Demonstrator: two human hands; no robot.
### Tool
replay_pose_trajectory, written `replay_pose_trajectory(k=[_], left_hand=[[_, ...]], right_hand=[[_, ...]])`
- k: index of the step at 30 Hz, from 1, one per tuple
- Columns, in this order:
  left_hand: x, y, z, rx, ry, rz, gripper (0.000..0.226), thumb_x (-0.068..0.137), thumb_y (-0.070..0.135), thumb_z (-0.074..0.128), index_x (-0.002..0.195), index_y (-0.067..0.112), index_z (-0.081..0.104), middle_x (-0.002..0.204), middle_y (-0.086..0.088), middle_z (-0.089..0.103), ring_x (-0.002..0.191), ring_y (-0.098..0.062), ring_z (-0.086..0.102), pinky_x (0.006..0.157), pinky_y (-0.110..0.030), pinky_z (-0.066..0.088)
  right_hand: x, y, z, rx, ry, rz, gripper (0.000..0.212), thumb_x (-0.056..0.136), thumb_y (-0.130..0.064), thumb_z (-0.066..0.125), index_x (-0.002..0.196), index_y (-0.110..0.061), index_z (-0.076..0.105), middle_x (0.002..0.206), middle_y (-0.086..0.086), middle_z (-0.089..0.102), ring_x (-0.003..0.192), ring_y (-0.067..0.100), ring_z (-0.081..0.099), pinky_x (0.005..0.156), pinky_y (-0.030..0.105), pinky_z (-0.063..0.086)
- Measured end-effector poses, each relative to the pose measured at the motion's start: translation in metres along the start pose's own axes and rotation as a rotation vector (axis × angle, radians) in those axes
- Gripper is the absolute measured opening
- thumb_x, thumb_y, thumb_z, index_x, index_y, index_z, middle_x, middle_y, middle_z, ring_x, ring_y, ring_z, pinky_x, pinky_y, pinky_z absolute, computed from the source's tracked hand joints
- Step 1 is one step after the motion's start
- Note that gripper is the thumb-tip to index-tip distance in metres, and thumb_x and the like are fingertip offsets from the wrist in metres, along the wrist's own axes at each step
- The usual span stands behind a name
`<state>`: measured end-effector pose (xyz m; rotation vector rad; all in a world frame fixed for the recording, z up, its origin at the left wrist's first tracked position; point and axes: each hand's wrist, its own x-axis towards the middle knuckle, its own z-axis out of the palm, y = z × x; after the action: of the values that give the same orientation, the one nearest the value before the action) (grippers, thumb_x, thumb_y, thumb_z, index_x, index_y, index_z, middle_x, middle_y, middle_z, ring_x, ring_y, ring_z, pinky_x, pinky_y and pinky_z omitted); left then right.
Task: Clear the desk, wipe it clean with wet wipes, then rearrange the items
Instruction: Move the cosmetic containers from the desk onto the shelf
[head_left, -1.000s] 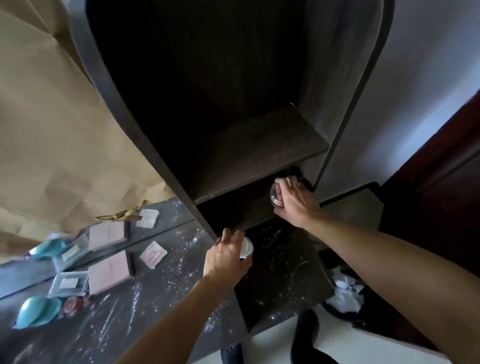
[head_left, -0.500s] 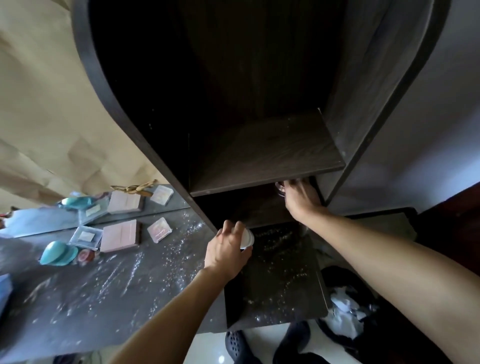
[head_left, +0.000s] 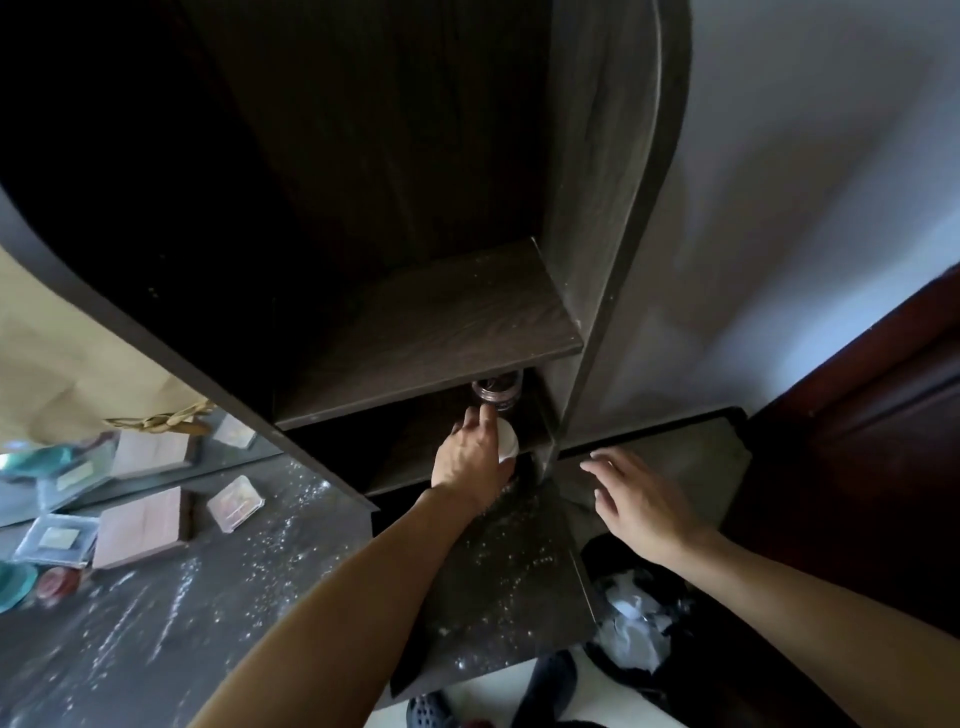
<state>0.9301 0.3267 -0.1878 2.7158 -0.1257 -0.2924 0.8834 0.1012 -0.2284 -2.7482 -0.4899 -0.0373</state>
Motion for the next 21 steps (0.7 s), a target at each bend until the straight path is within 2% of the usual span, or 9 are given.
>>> replay_pose_trajectory(k=[2,4,6,9,12,15,17,21], left_hand=[[0.009,0.007,0.010,-0.031,-0.005,0.008,0.071,0.080,0.023,0.069,0.138,0.008,0.030,0.129,-0.013,0.045,0.117,-0.031,0.049,0.091,-0.038,0.044],[0.015,0.012,0.017,-0.065,0.001,0.007,0.072,0.082,0.017,0.068,0.141,0.009,0.028,0.134,-0.015,0.042,0.118,-0.034,0.048,0.094,-0.039,0.042],[0.019,0.014,0.021,-0.105,0.028,-0.003,0.068,0.082,0.012,0.066,0.140,0.011,0.031,0.134,-0.016,0.041,0.114,-0.037,0.050,0.092,-0.041,0.043],[0.017,0.014,0.022,-0.145,0.054,-0.007,0.071,0.081,0.005,0.064,0.142,0.015,0.029,0.130,-0.016,0.042,0.106,-0.041,0.055,0.084,-0.044,0.048],[0.006,0.009,0.018,-0.138,0.077,-0.007,0.075,0.080,0.000,0.059,0.145,0.018,0.025,0.126,-0.015,0.043,0.101,-0.039,0.055,0.080,-0.043,0.047],[-0.018,-0.005,0.004,-0.072,0.105,0.004,0.053,0.083,0.005,0.053,0.134,0.014,0.042,0.122,-0.011,0.046,0.102,-0.035,0.056,0.076,-0.040,0.048],[-0.042,-0.025,-0.006,-0.037,0.123,-0.004,0.040,0.085,0.010,0.052,0.125,0.014,0.053,0.120,-0.008,0.049,0.101,-0.031,0.058,0.077,-0.040,0.051],[-0.103,-0.084,-0.026,0.021,0.143,-0.117,0.031,0.088,0.019,0.049,0.117,0.015,0.056,0.115,-0.006,0.053,0.097,-0.030,0.060,0.075,-0.039,0.050]], right_hand=[[-0.008,0.006,-0.001,-0.008,-0.001,0.017,0.038,0.071,-0.013,0.070,0.108,-0.020,0.058,0.109,-0.003,0.060,0.091,0.019,0.063,0.057,0.038,0.055],[-0.015,0.006,-0.005,-0.019,0.001,0.032,0.037,0.066,-0.013,0.076,0.100,-0.019,0.063,0.102,-0.005,0.063,0.078,0.016,0.064,0.056,0.029,0.053],[-0.020,0.004,-0.008,-0.023,-0.008,0.037,0.035,0.063,-0.012,0.079,0.095,-0.019,0.066,0.098,-0.006,0.064,0.071,0.014,0.064,0.054,0.022,0.047],[-0.023,0.001,-0.008,-0.069,-0.027,0.019,0.034,0.060,-0.015,0.080,0.090,-0.020,0.067,0.094,-0.007,0.065,0.065,0.012,0.063,0.050,0.018,0.042],[-0.021,-0.005,-0.004,-0.051,-0.051,0.001,0.032,0.062,-0.014,0.079,0.091,-0.019,0.065,0.094,-0.006,0.065,0.065,0.015,0.063,0.050,0.020,0.044],[-0.014,-0.019,0.004,-0.029,-0.080,-0.029,0.029,0.070,-0.016,0.073,0.098,-0.020,0.063,0.100,-0.006,0.063,0.074,0.016,0.064,0.050,0.028,0.051],[-0.006,-0.039,0.006,-0.040,-0.099,-0.062,0.030,0.070,-0.017,0.074,0.098,-0.020,0.064,0.100,-0.006,0.062,0.077,0.015,0.065,0.048,0.028,0.051],[0.012,-0.098,0.013,-0.020,-0.152,-0.163,0.030,0.072,-0.016,0.073,0.102,-0.017,0.067,0.103,-0.004,0.063,0.083,0.016,0.065,0.052,0.030,0.052]])
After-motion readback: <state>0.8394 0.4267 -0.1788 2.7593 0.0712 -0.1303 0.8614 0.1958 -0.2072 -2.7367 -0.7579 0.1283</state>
